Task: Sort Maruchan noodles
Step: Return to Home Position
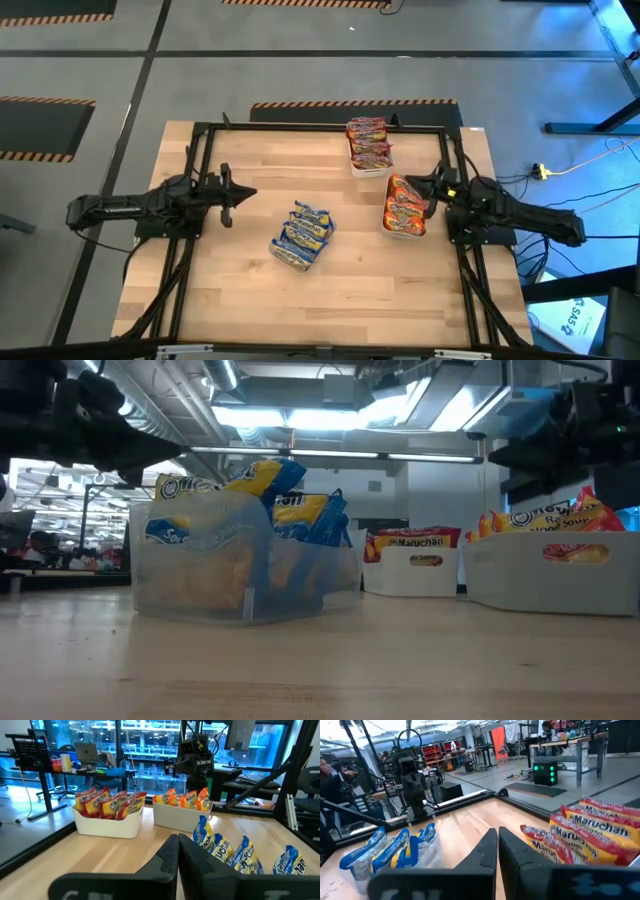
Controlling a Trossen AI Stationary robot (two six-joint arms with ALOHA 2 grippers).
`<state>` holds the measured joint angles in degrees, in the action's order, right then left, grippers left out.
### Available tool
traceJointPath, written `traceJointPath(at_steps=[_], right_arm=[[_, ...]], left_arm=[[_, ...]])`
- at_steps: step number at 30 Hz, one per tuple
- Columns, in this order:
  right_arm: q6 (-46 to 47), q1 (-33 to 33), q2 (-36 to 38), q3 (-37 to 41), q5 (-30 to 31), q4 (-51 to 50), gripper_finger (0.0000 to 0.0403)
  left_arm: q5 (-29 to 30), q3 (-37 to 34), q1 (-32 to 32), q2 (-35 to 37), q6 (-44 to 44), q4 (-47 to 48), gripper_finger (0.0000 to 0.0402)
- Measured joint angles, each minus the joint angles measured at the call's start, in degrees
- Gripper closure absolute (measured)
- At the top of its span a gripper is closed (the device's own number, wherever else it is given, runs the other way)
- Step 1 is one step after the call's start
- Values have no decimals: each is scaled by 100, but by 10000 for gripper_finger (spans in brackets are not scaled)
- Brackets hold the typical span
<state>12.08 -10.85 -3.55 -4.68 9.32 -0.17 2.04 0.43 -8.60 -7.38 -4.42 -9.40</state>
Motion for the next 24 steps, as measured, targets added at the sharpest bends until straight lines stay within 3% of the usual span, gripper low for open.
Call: traceJointPath(at_steps=[3, 15, 24], right_arm=[[25, 0, 353, 246, -160, 58, 400], [-16, 0, 205, 415, -932, 119, 400], [-36, 0, 194, 415, -939, 110, 400]], left_arm=[[15, 0, 0, 166, -95, 145, 400], [337, 0, 0, 331, -351, 790, 400], [325, 0, 0, 328, -355, 790, 400]])
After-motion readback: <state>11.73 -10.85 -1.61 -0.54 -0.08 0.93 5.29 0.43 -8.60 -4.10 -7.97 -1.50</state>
